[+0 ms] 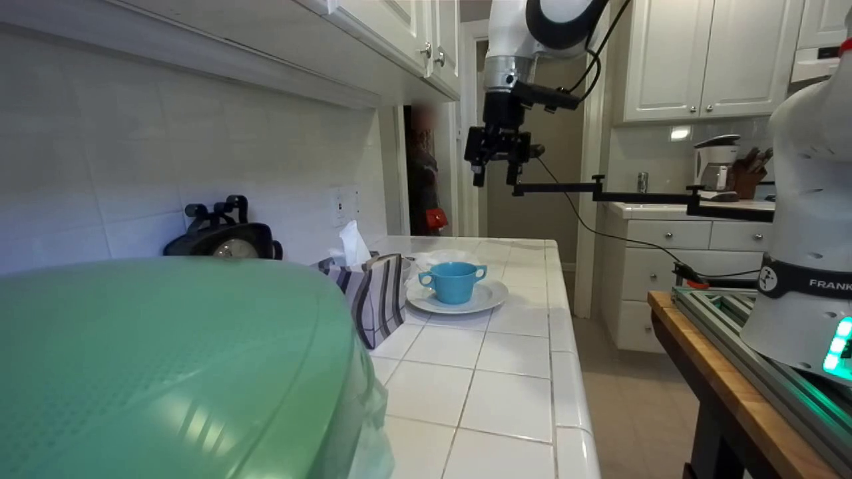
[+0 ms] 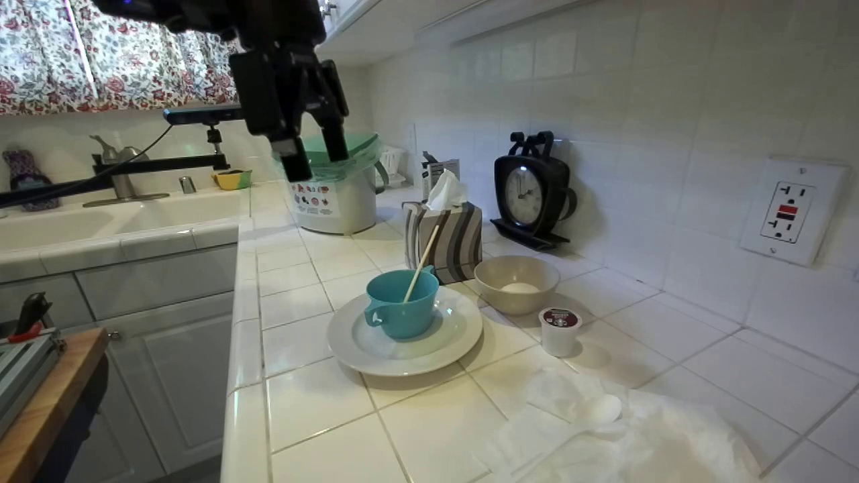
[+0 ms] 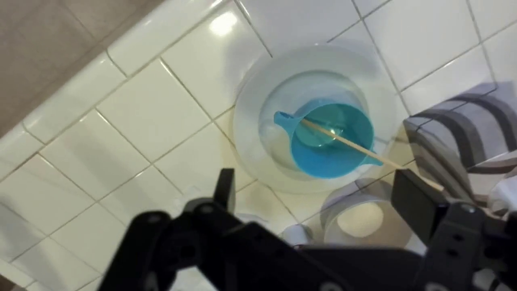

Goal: Move the napkin on the counter forward

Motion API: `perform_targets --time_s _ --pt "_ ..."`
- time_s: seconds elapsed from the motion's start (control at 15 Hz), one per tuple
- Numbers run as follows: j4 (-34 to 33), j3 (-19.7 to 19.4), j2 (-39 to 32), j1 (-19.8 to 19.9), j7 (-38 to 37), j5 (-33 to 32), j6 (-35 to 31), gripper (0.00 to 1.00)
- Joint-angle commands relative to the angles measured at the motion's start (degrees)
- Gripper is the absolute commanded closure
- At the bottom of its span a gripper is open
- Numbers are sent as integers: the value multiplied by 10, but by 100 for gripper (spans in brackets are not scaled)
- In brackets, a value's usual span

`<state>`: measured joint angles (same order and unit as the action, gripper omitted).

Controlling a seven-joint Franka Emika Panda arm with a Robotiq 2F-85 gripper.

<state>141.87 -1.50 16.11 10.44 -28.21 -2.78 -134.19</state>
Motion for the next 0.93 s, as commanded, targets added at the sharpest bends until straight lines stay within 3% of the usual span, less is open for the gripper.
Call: perform_targets --time_s 0.0,0.33,0.6,0.73,0.87 --pt "-11 11 -45 34 -117 -52 -63 0" --pt "-68 -13 -125 62 -284 -134 -90 0" --pt "-127 -46 -185 47 -419 -180 -66 0" --pt "-157 -64 -216 36 -462 -176 -49 0" --pt "-184 -76 -235 27 -457 -128 -12 0"
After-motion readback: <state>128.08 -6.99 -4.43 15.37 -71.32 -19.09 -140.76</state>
